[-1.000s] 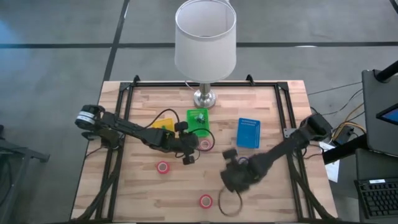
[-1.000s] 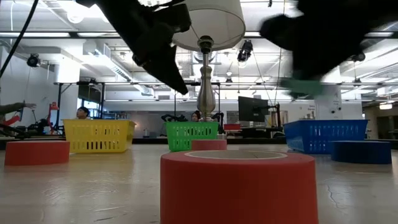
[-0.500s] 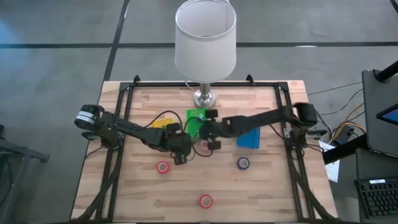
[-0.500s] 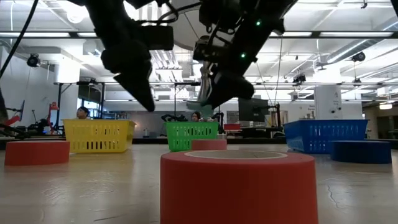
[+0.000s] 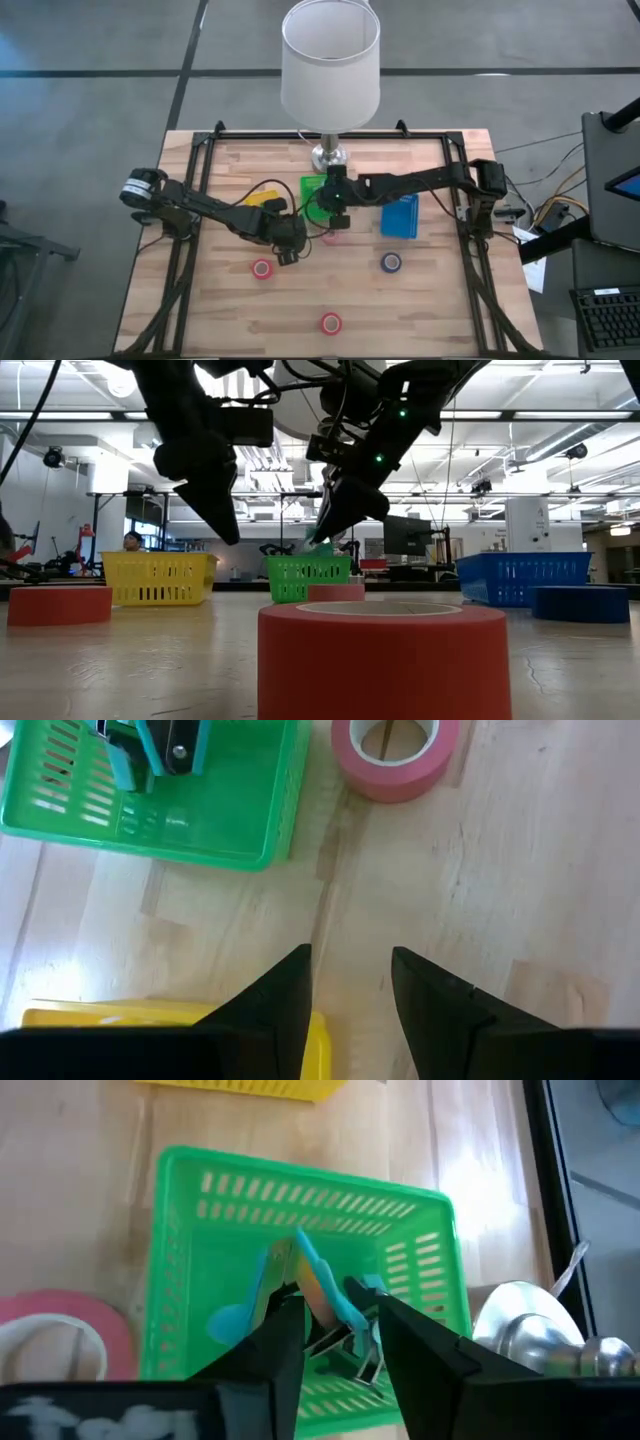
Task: Pick and place Stapler, Stapler remover, tape
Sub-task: Put the blue staple remover into the green bin, then put the pink tape into the blue bin
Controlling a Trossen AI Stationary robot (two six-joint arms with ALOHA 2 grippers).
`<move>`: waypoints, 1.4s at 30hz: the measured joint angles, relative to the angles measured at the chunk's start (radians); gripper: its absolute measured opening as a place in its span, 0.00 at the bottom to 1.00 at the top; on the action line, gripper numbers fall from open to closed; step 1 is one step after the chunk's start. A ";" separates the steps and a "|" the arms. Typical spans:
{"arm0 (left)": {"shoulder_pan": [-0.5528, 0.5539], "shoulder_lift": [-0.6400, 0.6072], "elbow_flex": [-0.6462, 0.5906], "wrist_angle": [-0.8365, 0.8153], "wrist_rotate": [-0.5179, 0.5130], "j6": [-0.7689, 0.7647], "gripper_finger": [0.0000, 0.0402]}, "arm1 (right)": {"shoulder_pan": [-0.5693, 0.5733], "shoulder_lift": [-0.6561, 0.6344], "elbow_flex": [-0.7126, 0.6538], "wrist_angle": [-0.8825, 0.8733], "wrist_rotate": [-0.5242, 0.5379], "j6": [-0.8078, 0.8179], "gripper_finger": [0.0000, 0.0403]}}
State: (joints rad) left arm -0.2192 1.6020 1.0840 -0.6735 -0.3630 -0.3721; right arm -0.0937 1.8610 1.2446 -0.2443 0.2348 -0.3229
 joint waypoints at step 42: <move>0.001 0.001 -0.010 0.027 -0.001 -0.003 0.35 | 0.215 0.007 -0.176 0.127 -0.105 0.479 0.38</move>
State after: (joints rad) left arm -0.2184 1.6032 1.0744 -0.6464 -0.3637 -0.3752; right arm 0.1215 1.8679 1.0689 -0.1170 0.1295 0.1564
